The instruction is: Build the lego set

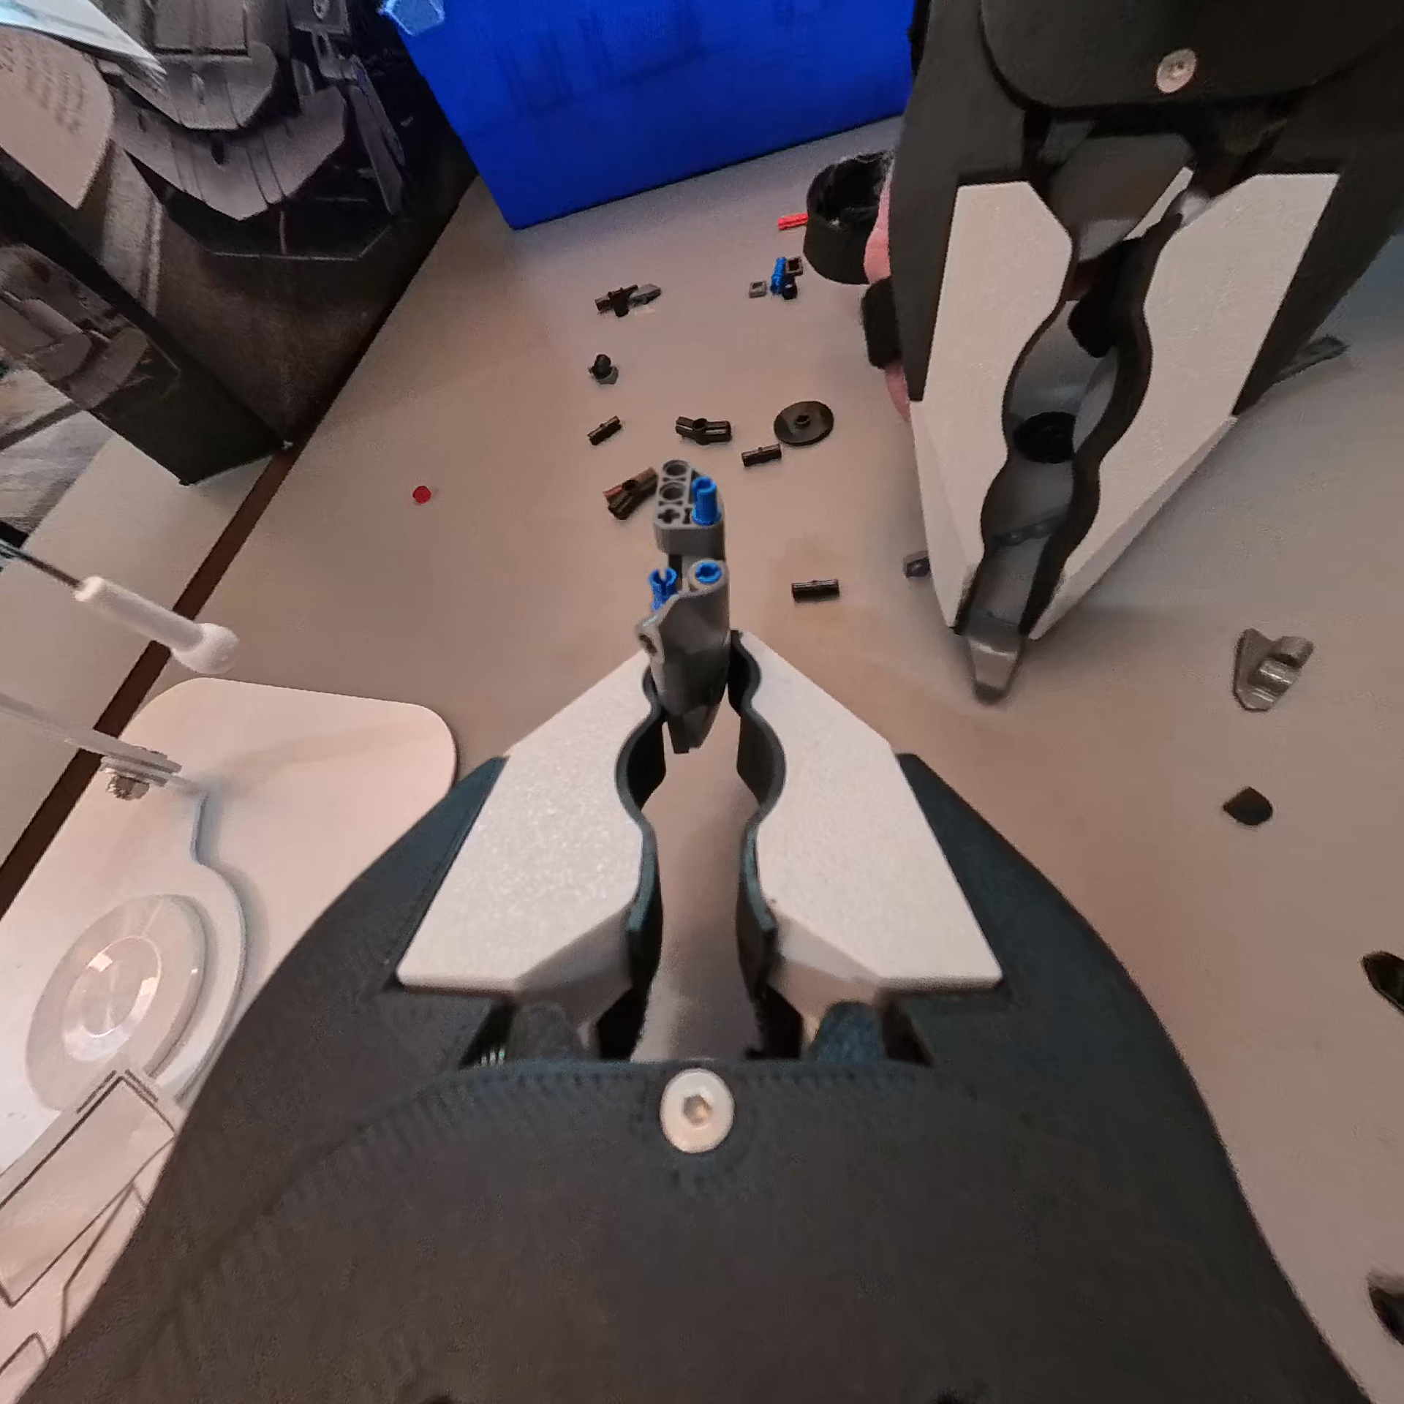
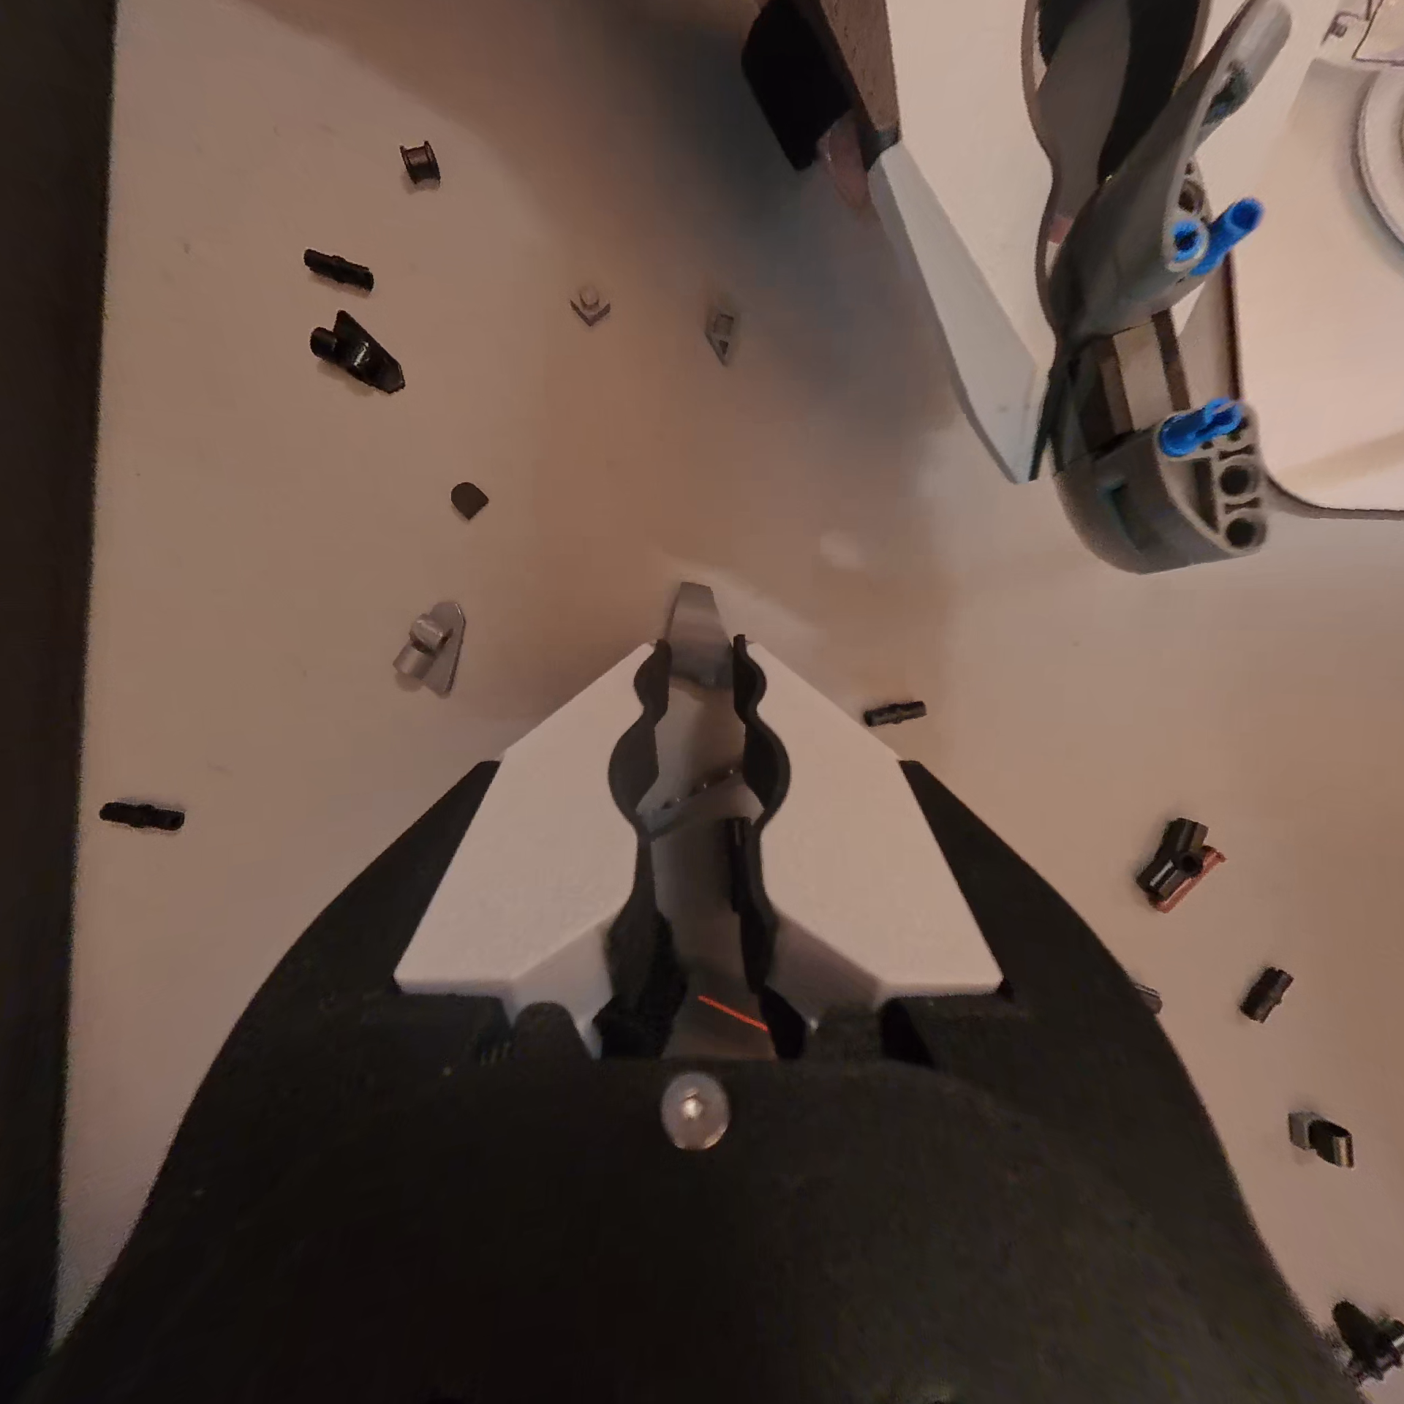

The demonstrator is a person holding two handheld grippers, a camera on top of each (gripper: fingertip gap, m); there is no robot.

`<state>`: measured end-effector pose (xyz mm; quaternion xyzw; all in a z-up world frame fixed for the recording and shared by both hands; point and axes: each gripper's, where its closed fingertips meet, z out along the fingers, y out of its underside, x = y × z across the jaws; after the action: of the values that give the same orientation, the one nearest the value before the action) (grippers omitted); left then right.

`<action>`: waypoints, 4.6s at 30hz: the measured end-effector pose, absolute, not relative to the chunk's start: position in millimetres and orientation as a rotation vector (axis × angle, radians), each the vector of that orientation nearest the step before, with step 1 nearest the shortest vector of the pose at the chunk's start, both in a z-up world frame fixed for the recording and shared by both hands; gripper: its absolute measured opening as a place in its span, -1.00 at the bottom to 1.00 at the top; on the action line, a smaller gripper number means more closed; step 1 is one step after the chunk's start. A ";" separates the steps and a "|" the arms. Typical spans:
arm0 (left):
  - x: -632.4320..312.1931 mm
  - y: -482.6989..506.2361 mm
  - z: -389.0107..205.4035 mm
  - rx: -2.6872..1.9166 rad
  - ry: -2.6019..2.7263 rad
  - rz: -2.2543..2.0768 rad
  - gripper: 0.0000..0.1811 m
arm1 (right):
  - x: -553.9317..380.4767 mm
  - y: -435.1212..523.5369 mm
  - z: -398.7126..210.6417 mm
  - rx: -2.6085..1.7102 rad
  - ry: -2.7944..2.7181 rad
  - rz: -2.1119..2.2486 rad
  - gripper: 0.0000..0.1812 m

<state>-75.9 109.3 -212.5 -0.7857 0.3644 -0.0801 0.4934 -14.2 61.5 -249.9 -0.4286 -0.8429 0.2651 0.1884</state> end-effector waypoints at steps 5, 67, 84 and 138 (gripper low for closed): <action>-76.0 105.8 -222.2 -1.974 0.888 -0.249 -0.88 | -16.5 60.2 -248.1 -1.208 -2.354 0.762 -0.74; -78.2 94.3 -241.6 -2.133 0.848 -0.449 -0.88 | -15.5 68.4 -244.7 -1.262 -2.322 0.829 -0.78; -76.4 92.9 -245.0 -2.145 0.860 -0.460 -0.88 | -21.6 63.1 -255.9 -1.295 -2.345 0.824 -0.96; -78.1 79.0 -252.7 -2.127 1.037 -0.382 -0.76 | -14.0 54.6 -250.5 -1.253 -2.375 0.861 -0.83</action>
<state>-78.1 79.0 -252.7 -0.8265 0.4029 -0.1484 0.3640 -14.0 54.6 -250.5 -0.4386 -0.8314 0.3014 0.1599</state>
